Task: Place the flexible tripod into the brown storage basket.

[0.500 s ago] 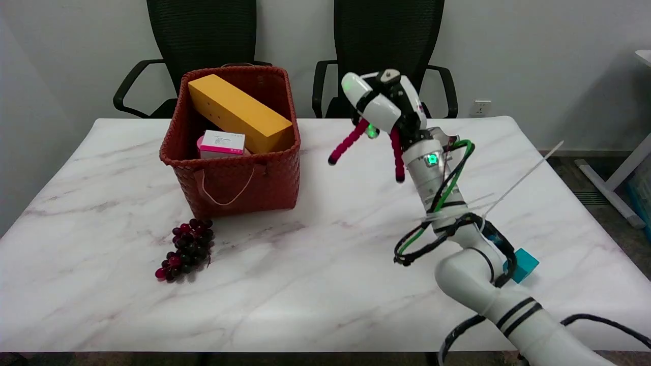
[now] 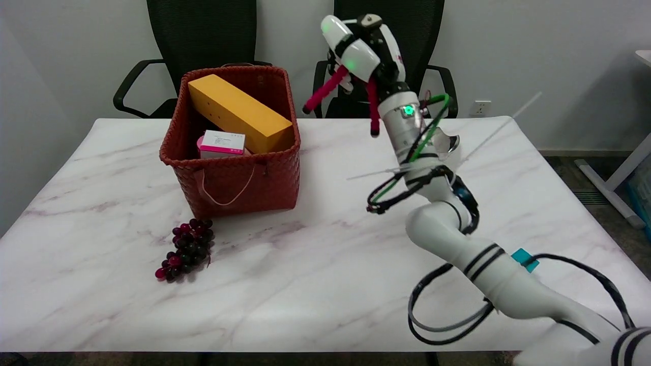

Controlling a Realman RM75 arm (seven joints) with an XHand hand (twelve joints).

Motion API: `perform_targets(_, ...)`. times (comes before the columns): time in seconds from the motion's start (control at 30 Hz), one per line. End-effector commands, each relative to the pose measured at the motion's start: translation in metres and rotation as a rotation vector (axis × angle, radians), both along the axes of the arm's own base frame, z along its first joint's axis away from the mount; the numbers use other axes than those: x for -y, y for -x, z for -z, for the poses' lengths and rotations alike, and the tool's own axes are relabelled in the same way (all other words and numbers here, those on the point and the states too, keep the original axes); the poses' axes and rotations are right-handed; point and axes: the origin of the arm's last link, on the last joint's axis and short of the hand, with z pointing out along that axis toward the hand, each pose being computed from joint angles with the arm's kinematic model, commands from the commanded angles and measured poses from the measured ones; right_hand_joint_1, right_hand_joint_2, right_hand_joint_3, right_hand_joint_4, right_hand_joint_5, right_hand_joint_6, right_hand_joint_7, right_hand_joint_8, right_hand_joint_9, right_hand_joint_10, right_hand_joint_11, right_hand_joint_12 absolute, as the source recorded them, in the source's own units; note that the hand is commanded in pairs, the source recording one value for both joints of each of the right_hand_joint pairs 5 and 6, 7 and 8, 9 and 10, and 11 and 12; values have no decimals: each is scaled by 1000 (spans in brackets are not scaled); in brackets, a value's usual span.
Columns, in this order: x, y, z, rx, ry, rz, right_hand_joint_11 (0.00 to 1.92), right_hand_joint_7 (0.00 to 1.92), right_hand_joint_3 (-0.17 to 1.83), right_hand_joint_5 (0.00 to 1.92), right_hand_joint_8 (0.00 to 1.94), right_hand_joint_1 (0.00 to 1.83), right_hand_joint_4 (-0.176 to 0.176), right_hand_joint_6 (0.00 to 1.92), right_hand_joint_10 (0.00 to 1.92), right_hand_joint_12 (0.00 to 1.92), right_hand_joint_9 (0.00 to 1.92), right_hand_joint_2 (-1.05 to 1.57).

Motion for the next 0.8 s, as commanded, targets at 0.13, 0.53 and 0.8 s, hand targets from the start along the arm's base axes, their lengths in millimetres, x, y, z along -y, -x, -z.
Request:
perform_targets(0.13,89,-61,80,-30,-90,7,1832,1769,698,1399,1769,861,0,1399,1732,1832,1732,1062)
perform_targets(0.53,117,-75,159,-86,-161,82,1749,1701,709,1330,1701,874,0,1330,1652,1749,1652,901)
perform_targets(0.8,118,-76,206,-177,-168,128,1676,1641,732,1260,1641,882,0,1260,1592,1676,1592,744)
